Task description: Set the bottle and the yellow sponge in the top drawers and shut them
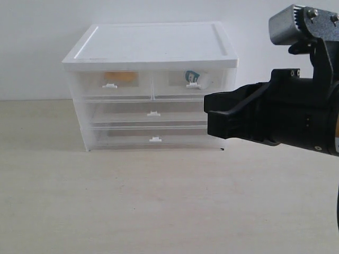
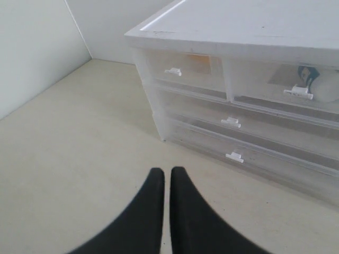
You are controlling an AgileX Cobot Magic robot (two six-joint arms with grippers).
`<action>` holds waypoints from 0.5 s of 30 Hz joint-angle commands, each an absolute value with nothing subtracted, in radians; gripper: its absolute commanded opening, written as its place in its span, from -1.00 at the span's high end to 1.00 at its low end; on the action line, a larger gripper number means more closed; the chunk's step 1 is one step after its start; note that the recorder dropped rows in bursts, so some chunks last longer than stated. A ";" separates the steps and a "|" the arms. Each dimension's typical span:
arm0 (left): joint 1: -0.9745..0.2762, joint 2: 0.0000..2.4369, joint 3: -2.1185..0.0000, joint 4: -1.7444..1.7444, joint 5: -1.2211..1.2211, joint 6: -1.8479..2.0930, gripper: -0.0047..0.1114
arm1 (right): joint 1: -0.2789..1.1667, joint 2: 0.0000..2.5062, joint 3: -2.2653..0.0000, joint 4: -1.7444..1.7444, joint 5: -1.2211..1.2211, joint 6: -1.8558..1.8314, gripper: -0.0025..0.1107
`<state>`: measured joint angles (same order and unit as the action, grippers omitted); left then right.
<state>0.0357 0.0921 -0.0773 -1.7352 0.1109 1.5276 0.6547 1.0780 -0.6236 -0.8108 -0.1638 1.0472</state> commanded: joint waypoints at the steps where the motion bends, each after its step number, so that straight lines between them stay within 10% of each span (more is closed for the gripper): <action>1: 0.035 0.026 -0.044 -1.744 0.099 1.523 0.85 | 0.648 1.069 -0.616 -0.818 -0.168 1.037 0.96; 15: 0.035 0.000 -0.012 -1.744 0.097 1.525 0.85 | 0.648 1.069 -0.616 -0.818 -0.168 1.037 0.96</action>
